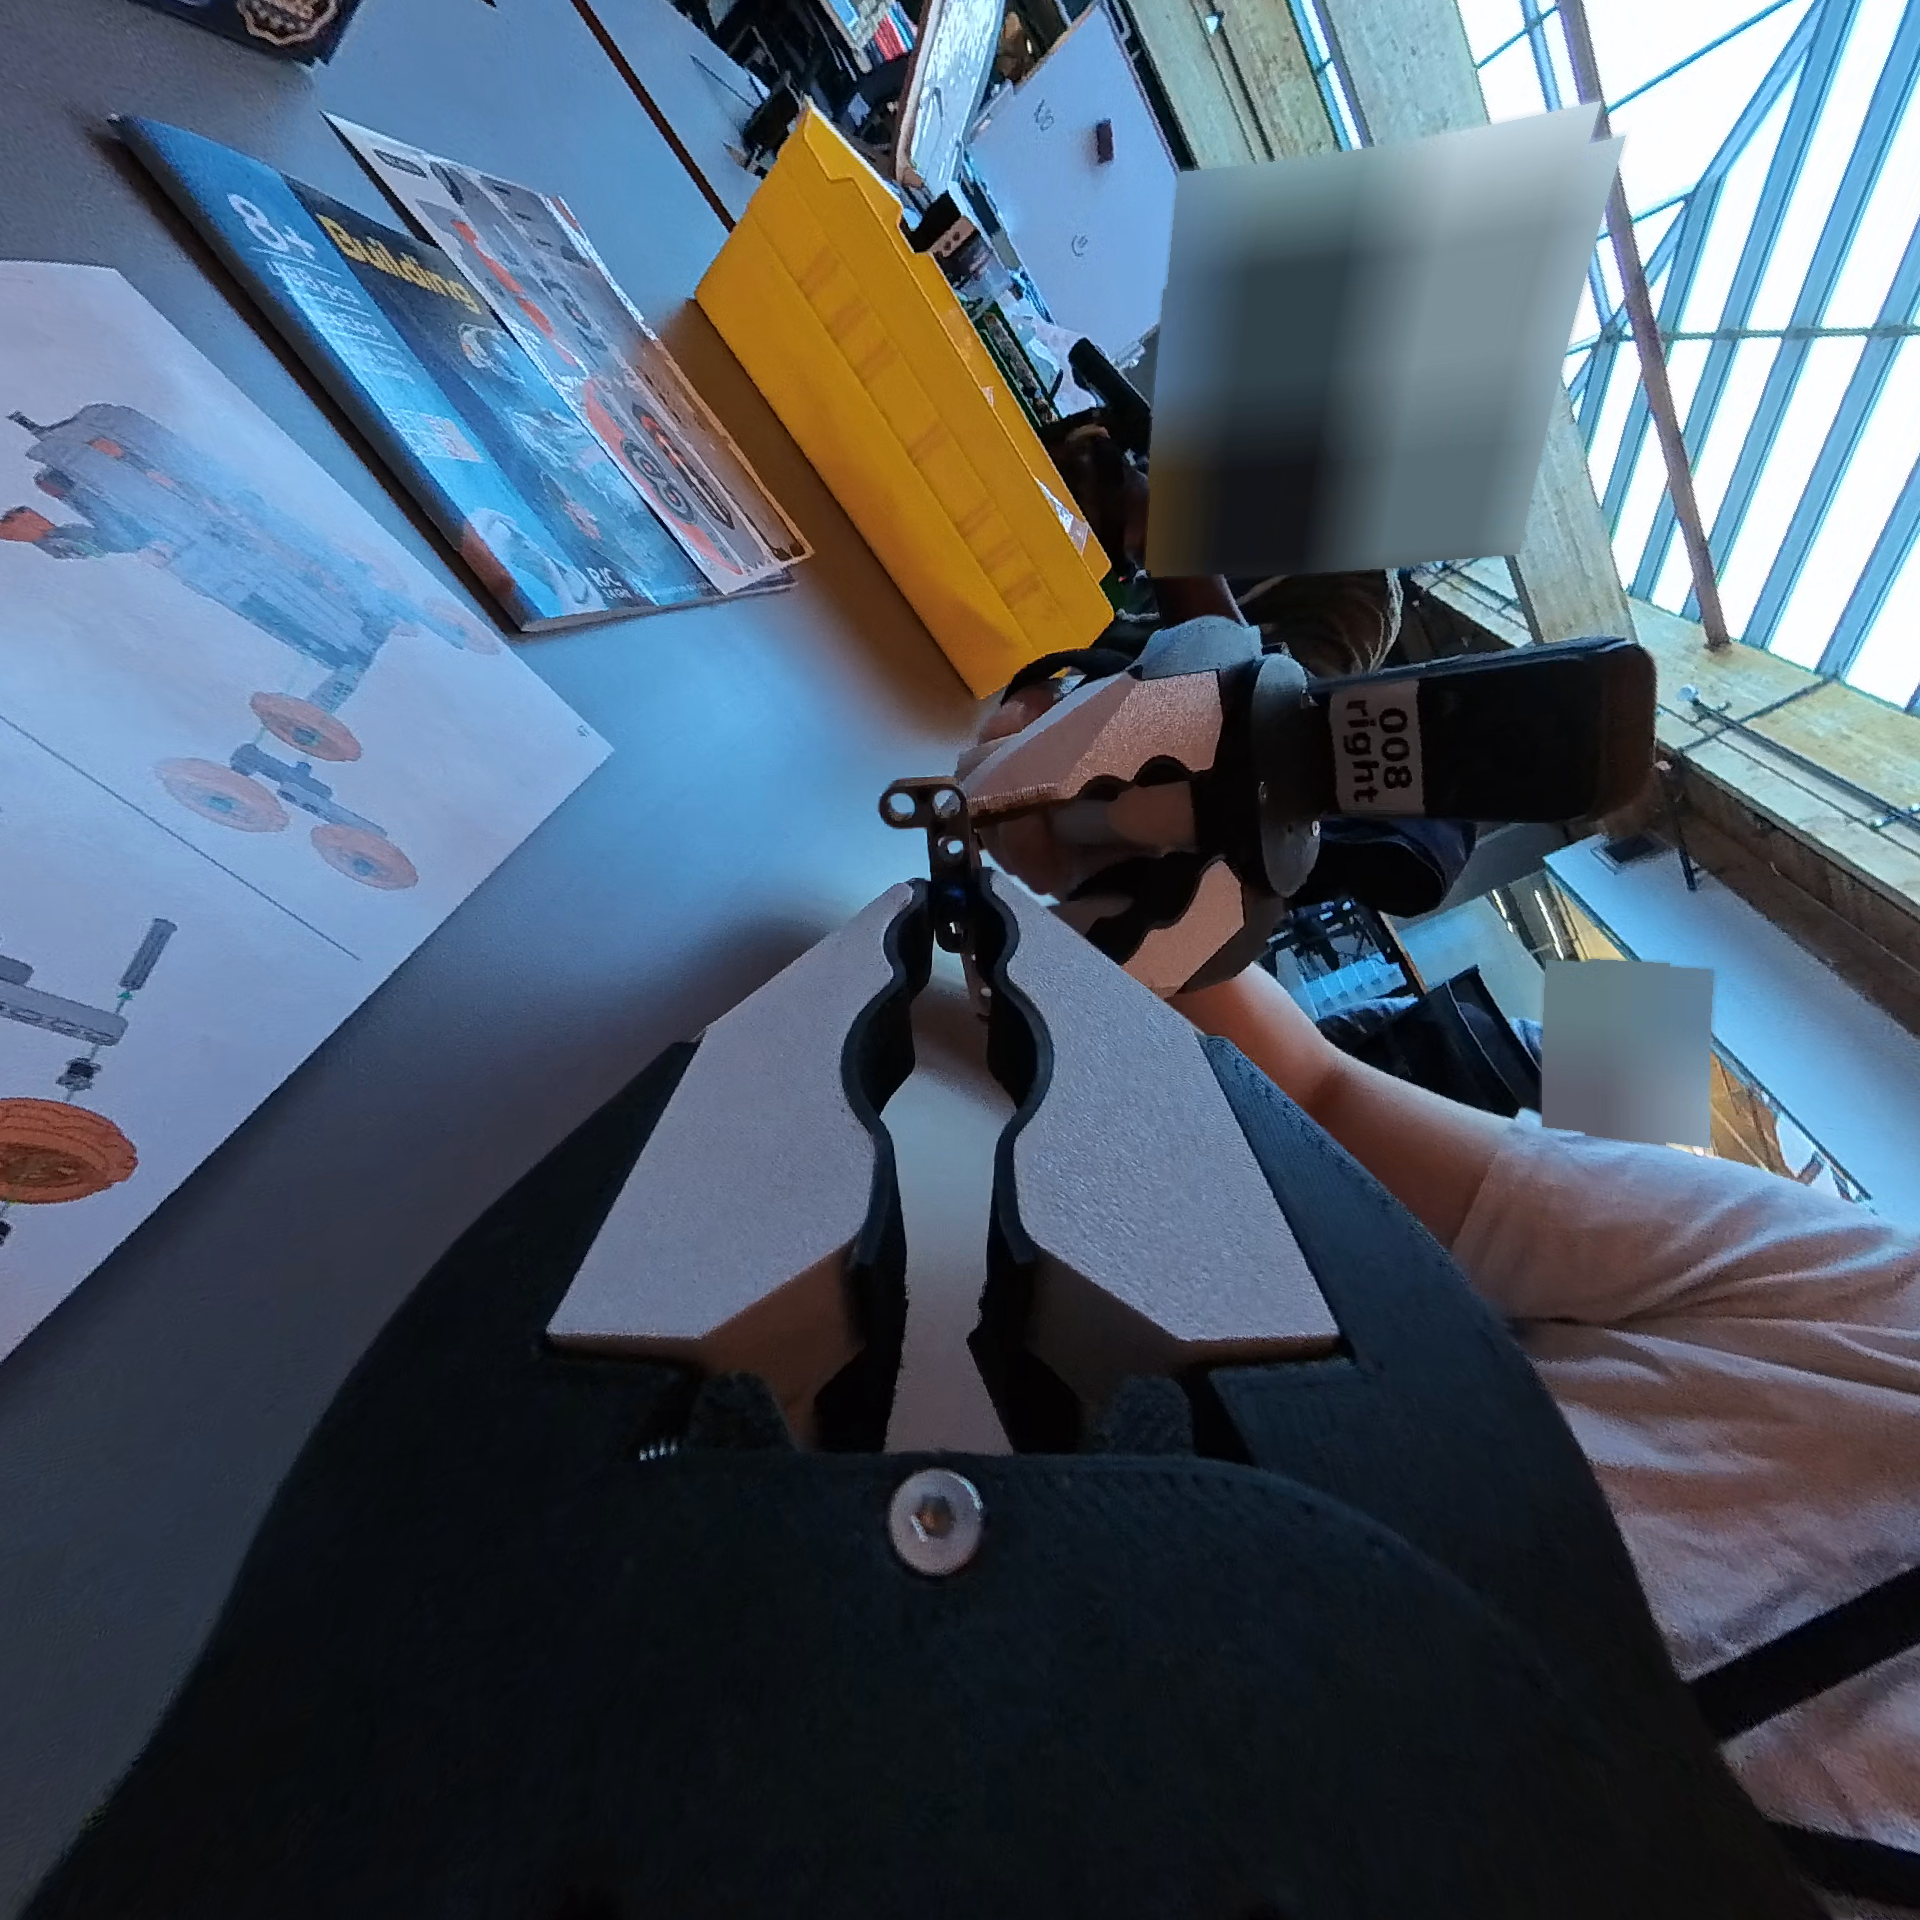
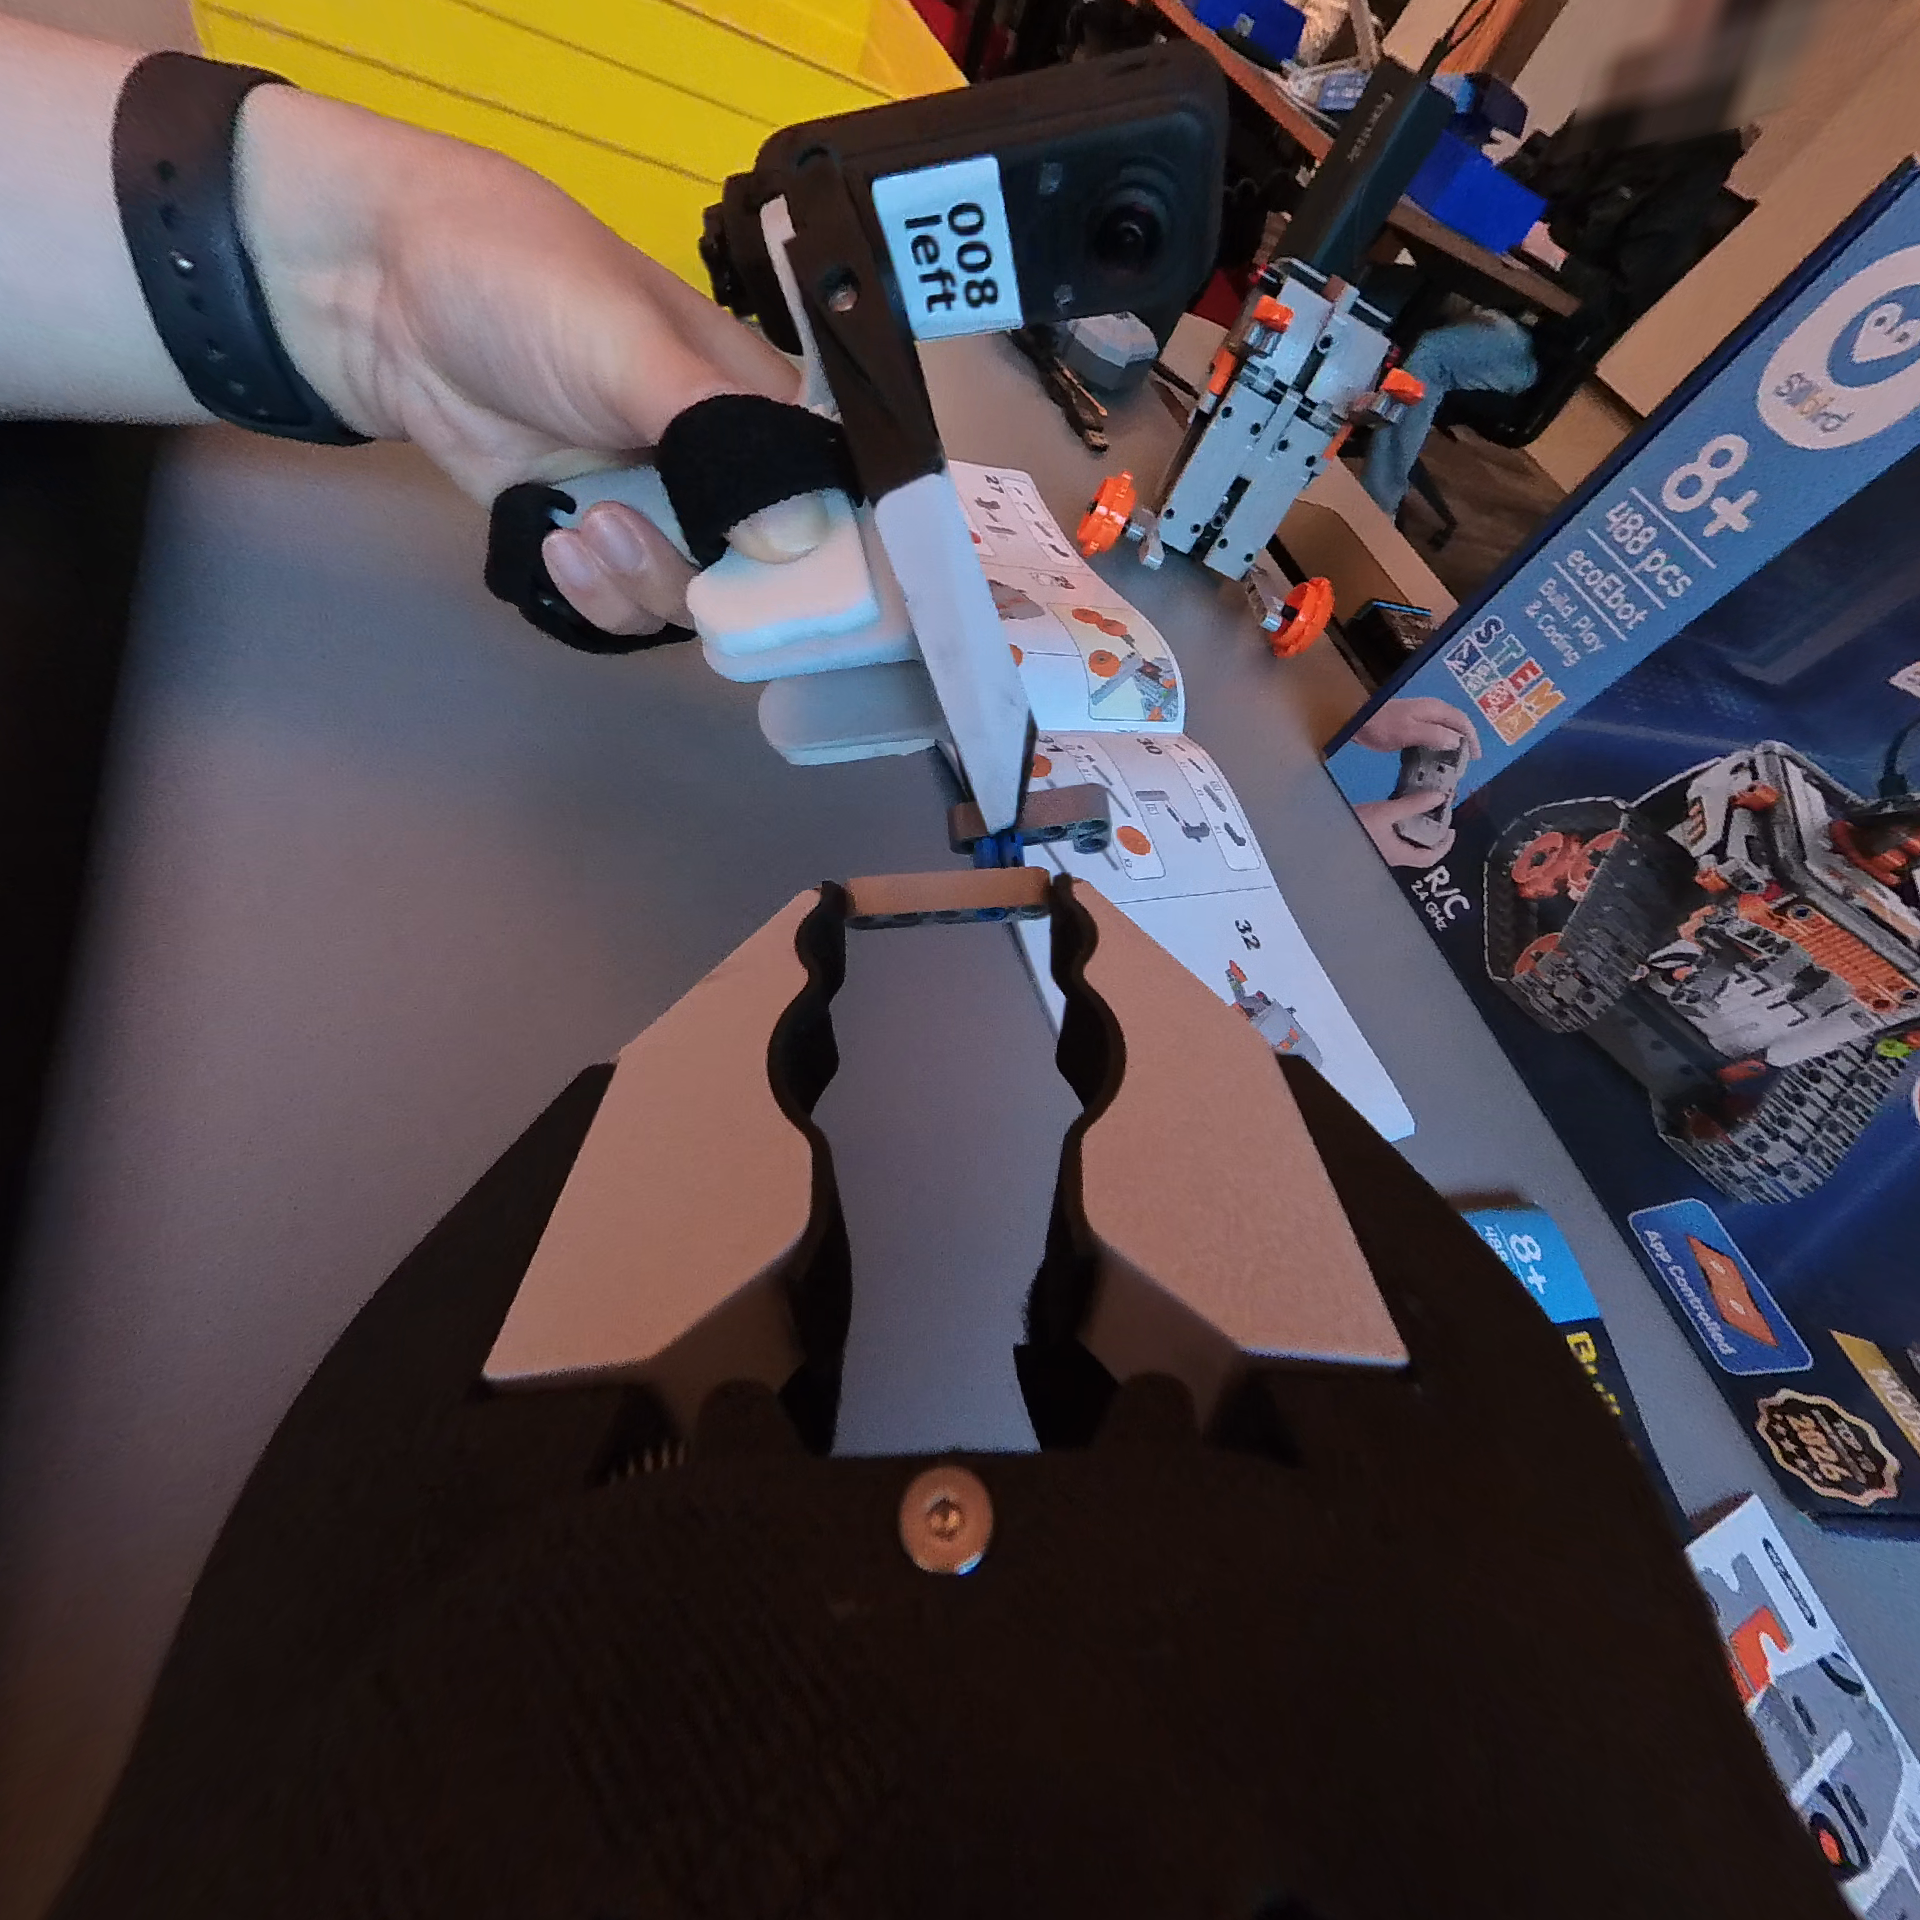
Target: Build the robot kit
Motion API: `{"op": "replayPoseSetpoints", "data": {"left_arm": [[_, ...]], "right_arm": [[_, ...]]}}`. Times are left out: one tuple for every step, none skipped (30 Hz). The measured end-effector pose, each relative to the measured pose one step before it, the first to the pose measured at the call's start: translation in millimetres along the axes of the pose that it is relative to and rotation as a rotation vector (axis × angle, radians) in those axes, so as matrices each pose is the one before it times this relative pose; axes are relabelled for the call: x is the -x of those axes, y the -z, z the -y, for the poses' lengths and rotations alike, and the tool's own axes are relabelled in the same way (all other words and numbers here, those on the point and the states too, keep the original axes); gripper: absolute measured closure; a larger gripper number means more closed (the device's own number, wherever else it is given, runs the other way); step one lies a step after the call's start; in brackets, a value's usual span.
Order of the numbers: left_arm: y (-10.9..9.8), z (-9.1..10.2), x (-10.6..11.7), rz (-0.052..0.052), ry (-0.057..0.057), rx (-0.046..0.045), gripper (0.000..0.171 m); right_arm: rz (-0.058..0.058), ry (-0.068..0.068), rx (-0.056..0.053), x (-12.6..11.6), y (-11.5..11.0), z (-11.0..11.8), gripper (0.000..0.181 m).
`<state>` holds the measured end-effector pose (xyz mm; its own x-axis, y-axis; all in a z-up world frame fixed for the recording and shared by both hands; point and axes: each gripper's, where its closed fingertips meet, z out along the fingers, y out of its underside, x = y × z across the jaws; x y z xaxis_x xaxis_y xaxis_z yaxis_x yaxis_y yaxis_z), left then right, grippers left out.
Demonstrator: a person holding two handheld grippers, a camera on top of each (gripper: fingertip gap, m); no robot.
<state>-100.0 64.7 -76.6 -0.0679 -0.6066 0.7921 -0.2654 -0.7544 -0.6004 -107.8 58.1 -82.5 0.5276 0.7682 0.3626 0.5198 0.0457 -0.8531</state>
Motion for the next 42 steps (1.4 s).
{"op": "replayPoseSetpoints", "data": {"left_arm": [[-0.09, 0.98, 0.49, 0.0017, 0.0021, -0.00742, 0.167], [0.0, 0.5, 0.63, 0.0029, -0.0006, -0.00327, 0.167], [-0.07, 0.35, 0.16, 0.0015, -0.0025, -0.00239, 0.167], [-0.33, 1.2, 0.01, 0.0009, -0.0039, -0.00773, 0.167], [-0.52, 1.35, -0.11, 0.0006, -0.0044, -0.00984, 0.167], [-0.47, 1.19, -0.26, -0.0005, -0.0035, -0.00801, 0.167], [-0.15, 1.34, -0.75, -0.0036, 0.0008, -0.00946, 0.167], [-0.07, 1.78, -0.14, -0.0005, 0.002, -0.01288, 0.167], [-0.15, 1.42, -0.19, -0.0022, 0.0018, -0.01194, 0.167], [-0.15, 0.37, 0.06, -0.0009, 0.0015, -0.00355, 0.167], [-0.2, 0.03, 0.55, 0.003, -0.0014, -0.00103, 0.167], [-0.3, -0.12, -0.7, -0.0035, -0.0018, 0.00162, 0.167], [-0.09, 0.32, -0.61, -0.0042, 0.0012, -0.00058, 0.167], [0.04, 0.01, -0.13, -0.002, 0.0018, 0.00014, 0.167], [-0.11, -0.7, 0.3, 0.0001, -0.0003, 0.00427, 0.167], [-0.28, -1.25, 0.66, 0.0037, -0.0026, 0.00799, 0.166], [-0.27, -1.8, 1.4, 0.0078, -0.0017, 0.01207, 0.167], [-0.15, -2.15, 1.65, 0.01, -0.0041, 0.0152, 0.167], [0.1, -1.67, 1.22, 0.0087, -0.0074, 0.01293, 0.167], [0.16, -0.54, 0.88, 0.0094, -0.007, 0.00516, 0.167], [0.05, -1.14, 1.78, 0.0162, -0.0108, 0.00844, 0.167], [-1.17, -3.65, 2.04, 0.0165, -0.014, 0.02497, 0.167], [-3.28, -4.34, -1.31, -0.0033, -0.0109, 0.02765, 0.167], [-3.96, -2.83, -2.69, -0.0126, -0.0066, 0.01461, 0.167], [-2.94, -0.72, -1.52, -0.0086, 0.006, 0.0012, 0.167], [-0.92, 0.22, -0.51, -0.0092, 0.0091, -0.00549, 0.167], [0.56, 0.61, 0.36, -0.0071, 0.0166, -0.00629, 0.167], [1.98, 1.89, 2.11, 0.0033, 0.0119, -0.01305, 0.167], [2.96, 3.15, 4.66, 0.0203, 0.0059, -0.02081, 0.167], [3.13, 2.73, 4.96, 0.0221, 0.0055, -0.01646, 0.167], [2.43, 0.91, 3.58, 0.0143, 0.0064, -0.00393, 0.167], [1.83, 0.62, 2.74, 0.0116, 0.0048, -0.00364, 0.167], [1.64, 1.23, 1.98, 0.0108, 0.0026, -0.00889, 0.167], [1.1, 0.55, 1.25, 0.0088, 0.003, -0.00363, 0.167], [0.39, -0.67, 0.43, 0.0047, 0.0021, 0.00524, 0.167], [-0.36, -1.26, -0.78, -0.0019, 0.0014, 0.00718, 0.167], [-0.54, -0.74, -1.0, -0.0037, 0.001, 0.00334, 0.167], [-0.4, -0.23, -0.18, 0.0015, -0.0014, 0.0005, 0.167], [-0.27, -0.59, 0.82, 0.0077, -0.0036, 0.00444, 0.167], [-0.1, -0.85, 1.65, 0.014, -0.0073, 0.00735, 0.167], [-0.09, -0.41, 1.65, 0.0147, -0.0083, 0.00613, 0.167], [-0.23, 0.14, 0.45, 0.0071, -0.0035, 0.00264, 0.167]], "right_arm": [[-0.0048, -0.0079, -0.002, -0.71, -0.36, 0.0, 0.142], [0.0002, -0.0073, -0.0025, -0.29, -0.4, -0.25, 0.142], [0.0003, -0.0034, -0.0053, -0.42, 0.04, 0.05, 0.142], [-0.0021, -0.0093, -0.0048, -1.25, 0.21, 0.15, 0.142], [-0.0017, -0.0112, -0.0031, -1.2, 0.17, 0.05, 0.142], [-0.003, -0.0052, -0.0067, -1.02, 0.53, 0.74, 0.142], [-0.0043, -0.0037, -0.006, -0.67, 0.42, 0.95, 0.142], [0.0037, -0.0023, 0.0003, 0.61, -0.21, 0.14, 0.142], [-0.004, -0.0016, 0.0028, -0.34, -0.54, -0.52, 0.142], [-0.0003, -0.0025, 0.0039, -0.32, -0.42, -1.0, 0.142], [0.0005, -0.0041, -0.0023, -0.37, 0.09, 0.07, 0.142], [-0.0011, -0.002, -0.0064, -0.69, 0.37, 0.55, 0.142], [0.0011, -0.005, -0.0074, -0.26, 0.23, 0.48, 0.142], [0.0034, -0.0025, -0.0047, 0.08, 0.06, -0.02, 0.142], [0.0053, 0.0072, 0.0009, 0.68, 0.03, -0.75, 0.142], [0.004, 0.0113, 0.0062, 0.64, -0.12, -1.47, 0.142], [0.0006, 0.0081, 0.0087, 0.41, -0.45, -1.71, 0.142], [-0.0045, 0.0096, 0.0083, -0.22, -0.39, -1.5, 0.142], [0.0046, 0.0105, 0.0035, 1.06, -0.19, -0.54, 0.142], [0.0018, 0.0004, -0.0061, 0.19, 0.24, 0.8, 0.142], [0.0107, -0.0081, -0.0115, 0.94, 0.39, 1.85, 0.142], [0.0223, -0.0067, -0.0354, 3.3, 0.66, 5.74, 0.142], [0.0235, -0.002, -0.0232, 3.77, 0.01, 4.73, 0.143], [0.01, 0.0295, 0.0314, 1.24, 1.6, -2.98, 0.181], [-0.0441, 0.0445, 0.0157, -6.9, 2.24, -1.76, 0.181], [-0.0242, 0.0157, 0.0105, -5.64, 3.87, -1.54, 0.181], [0.0088, -0.0233, -0.0162, -1.89, 4.29, 1.75, 0.181], [0.0141, -0.0357, -0.0089, -1.38, 3.56, -0.91, 0.181], [0.0007, -0.038, 0.0402, -4.31, 3.11, -10.5, 0.181], [-0.0231, -0.0496, 0.0588, -9.18, 2.42, -15.93, 0.181], [-0.0127, -0.0597, 0.0457, -8.67, 1.27, -14.26, 0.181], [-0.0063, -0.0619, 0.0285, -7.64, 0.32, -10.21, 0.181], [-0.0036, -0.0534, 0.021, -6.61, 0.05, -8.12, 0.181], [0.0005, -0.0407, 0.0287, -5.06, 0.47, -8.06, 0.179], [-0.0063, -0.0243, 0.0413, -4.49, 2.93, -7.85, 0.174], [-0.0199, -0.0197, 0.0388, -4.09, 7.18, -6.1, 0.169], [0.0026, -0.007, 0.0172, 2.11, 10.98, -4.08, 0.16], [0.0159, 0.0094, 0.0258, 5.95, 13.56, -7.58, 0.152], [0.0012, 0.0074, 0.0548, 3.76, 15.17, -15.09, 0.15], [-0.0244, 0.0024, 0.0629, -0.95, 15.63, -19.63, 0.144], [-0.0335, -0.0257, 0.0477, -3.93, 15.01, -20.36, 0.138], [-0.0154, -0.0891, 0.0304, -3.64, 13.04, -17.42, 0.137]]}}
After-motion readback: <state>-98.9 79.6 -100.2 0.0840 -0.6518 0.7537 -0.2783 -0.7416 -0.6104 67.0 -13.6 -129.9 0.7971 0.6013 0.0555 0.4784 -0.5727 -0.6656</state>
